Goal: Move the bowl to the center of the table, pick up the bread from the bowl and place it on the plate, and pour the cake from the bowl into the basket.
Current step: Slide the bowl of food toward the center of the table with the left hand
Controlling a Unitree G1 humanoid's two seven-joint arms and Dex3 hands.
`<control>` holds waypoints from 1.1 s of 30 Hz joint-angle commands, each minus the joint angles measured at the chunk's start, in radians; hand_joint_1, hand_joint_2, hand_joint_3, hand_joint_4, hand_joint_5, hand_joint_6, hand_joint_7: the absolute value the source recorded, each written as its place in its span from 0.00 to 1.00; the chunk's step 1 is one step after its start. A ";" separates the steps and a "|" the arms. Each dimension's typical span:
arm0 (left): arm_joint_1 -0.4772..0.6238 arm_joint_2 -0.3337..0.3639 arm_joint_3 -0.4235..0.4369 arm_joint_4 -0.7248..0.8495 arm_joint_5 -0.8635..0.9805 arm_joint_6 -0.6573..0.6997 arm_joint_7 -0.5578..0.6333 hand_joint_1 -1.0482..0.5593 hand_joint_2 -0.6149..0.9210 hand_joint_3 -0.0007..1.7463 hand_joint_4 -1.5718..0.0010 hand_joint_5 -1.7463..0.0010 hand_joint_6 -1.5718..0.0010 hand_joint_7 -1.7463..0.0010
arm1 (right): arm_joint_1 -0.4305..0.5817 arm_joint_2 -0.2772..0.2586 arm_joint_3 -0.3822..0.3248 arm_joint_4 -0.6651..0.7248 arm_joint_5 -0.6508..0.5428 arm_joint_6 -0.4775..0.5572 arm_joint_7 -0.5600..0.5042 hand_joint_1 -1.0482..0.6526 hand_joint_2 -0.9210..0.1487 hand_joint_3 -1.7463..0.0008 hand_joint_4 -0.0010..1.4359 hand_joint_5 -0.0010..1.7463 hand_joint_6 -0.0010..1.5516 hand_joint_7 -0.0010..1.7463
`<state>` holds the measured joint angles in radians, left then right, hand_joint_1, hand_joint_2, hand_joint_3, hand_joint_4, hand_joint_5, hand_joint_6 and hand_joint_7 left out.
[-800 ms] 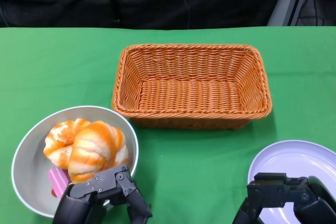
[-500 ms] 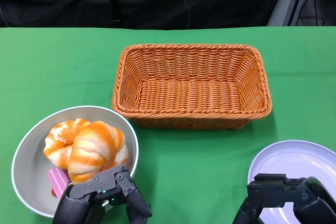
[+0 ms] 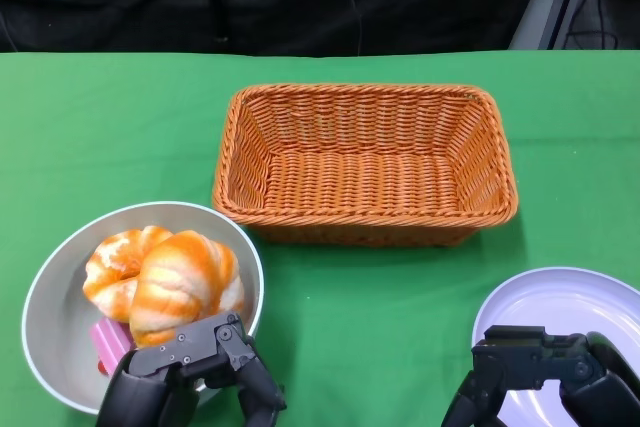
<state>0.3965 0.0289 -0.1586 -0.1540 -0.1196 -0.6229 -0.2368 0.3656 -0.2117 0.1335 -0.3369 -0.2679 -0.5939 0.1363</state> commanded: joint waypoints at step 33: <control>-0.098 0.031 0.214 -0.010 -0.032 -0.095 -0.010 0.40 1.00 0.11 0.66 0.70 0.61 0.93 | -0.011 0.010 -0.003 0.030 -0.019 -0.028 -0.046 0.65 0.73 0.13 0.64 0.84 0.60 0.67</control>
<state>0.3052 0.0455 0.0335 -0.1697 -0.1574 -0.7109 -0.2679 0.3565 -0.1987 0.1327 -0.3066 -0.2929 -0.6142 0.0976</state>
